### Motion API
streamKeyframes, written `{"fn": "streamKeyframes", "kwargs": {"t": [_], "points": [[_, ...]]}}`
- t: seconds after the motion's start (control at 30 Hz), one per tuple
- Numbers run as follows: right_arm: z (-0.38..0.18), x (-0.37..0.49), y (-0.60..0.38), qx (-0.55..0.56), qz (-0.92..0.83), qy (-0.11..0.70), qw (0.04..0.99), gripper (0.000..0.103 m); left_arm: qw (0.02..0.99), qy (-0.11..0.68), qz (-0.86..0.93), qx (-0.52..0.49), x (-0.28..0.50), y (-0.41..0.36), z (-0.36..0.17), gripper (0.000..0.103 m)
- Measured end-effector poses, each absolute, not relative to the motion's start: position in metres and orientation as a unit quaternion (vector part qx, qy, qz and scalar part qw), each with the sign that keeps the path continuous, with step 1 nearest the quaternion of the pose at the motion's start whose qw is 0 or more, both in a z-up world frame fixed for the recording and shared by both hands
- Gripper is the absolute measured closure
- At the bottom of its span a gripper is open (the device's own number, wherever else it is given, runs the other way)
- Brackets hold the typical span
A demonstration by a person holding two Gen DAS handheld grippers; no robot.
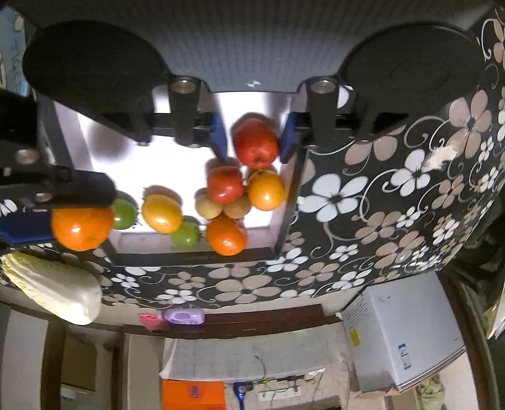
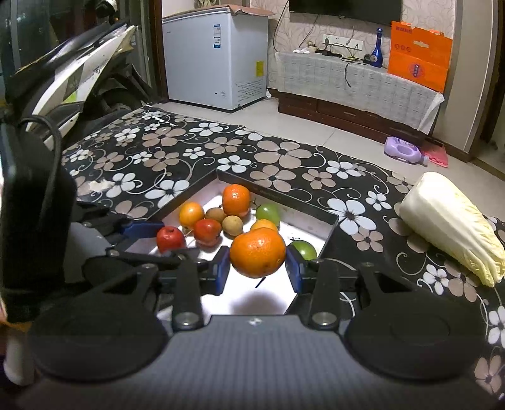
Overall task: Organize fruits
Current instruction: 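Grasp the red apple with the left gripper while the right gripper lifts the orange, then carry the orange and the apple toward the blue plate with both grippers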
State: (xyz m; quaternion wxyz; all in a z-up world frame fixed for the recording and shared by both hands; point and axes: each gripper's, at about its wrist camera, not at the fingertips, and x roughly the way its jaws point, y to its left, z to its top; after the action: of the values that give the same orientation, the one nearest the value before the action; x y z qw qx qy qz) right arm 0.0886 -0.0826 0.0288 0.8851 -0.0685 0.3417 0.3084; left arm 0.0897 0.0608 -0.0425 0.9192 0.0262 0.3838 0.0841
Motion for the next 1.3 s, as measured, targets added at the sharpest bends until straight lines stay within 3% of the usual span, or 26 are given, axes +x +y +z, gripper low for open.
{"fn": "streamKeyframes", "kwargs": {"t": [1.3], "points": [[0.04, 0.073, -0.101, -0.067, 0.309, 0.336, 0.887, 0.062, 0.926, 0.373, 0.049, 0.022, 0.062, 0.043, -0.022, 0.065]]}}
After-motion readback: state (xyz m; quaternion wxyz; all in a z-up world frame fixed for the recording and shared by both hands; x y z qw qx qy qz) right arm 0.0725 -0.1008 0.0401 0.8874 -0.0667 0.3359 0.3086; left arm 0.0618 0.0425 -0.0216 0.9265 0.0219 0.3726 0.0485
